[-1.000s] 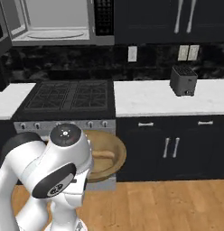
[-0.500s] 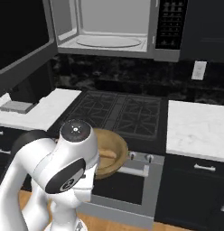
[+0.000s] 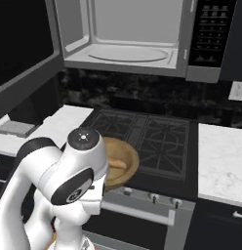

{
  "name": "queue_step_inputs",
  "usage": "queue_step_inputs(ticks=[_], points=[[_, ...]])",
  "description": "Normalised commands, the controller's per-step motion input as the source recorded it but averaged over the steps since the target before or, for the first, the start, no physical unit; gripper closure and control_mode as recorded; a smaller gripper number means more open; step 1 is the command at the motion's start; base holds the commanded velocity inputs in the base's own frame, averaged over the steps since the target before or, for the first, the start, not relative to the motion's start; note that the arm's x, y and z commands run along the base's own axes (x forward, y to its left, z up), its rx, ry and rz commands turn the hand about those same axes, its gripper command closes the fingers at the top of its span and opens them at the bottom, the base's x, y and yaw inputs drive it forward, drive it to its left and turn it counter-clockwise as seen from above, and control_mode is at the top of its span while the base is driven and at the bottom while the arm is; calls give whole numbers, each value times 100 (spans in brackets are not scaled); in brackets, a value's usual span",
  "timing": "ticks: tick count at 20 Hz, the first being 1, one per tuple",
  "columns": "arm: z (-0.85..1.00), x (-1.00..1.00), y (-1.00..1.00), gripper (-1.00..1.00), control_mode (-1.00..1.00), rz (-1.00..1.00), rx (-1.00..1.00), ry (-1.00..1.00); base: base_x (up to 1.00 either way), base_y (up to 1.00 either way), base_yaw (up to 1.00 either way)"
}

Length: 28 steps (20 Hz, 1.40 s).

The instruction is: Pick the sweet potato from the sink and place it in the bowl. Then pick the bowl and place it in the microwave. Then close the microwave door and press the start button.

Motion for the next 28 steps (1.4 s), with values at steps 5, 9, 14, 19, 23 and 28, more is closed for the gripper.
queue_step_inputs(ticks=[5,9,14,19,23,28], points=[[0,0,0,100,100,0,0,0,77,-23,0],[0,0,0,100,100,0,0,0,49,-51,-3],[0,0,0,100,100,0,0,0,21,-56,-12],[0,0,0,100,100,0,0,0,33,-17,-8],[0,0,0,100,100,0,0,0,31,4,0],[0,0,0,100,100,0,0,0,7,0,0]])
